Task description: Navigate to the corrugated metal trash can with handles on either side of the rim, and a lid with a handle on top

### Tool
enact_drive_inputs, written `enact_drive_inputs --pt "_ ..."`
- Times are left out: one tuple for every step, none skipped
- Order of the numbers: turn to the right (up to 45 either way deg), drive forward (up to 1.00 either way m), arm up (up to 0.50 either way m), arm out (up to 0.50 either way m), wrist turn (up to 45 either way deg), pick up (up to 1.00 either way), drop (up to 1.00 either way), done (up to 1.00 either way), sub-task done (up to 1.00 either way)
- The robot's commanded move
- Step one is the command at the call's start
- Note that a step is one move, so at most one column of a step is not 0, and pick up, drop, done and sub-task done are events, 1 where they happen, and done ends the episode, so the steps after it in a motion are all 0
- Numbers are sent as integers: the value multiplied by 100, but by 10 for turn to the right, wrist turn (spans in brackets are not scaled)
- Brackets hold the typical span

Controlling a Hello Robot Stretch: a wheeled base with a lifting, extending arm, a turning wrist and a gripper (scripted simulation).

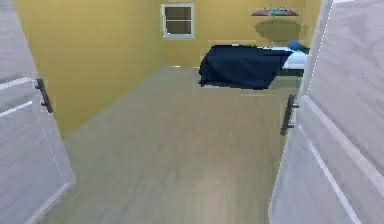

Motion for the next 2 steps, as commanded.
enact_drive_inputs --pt "0 95 0 0 0 0 0 0 0" --pt "120 0 0 0 0 0 0 0 0"
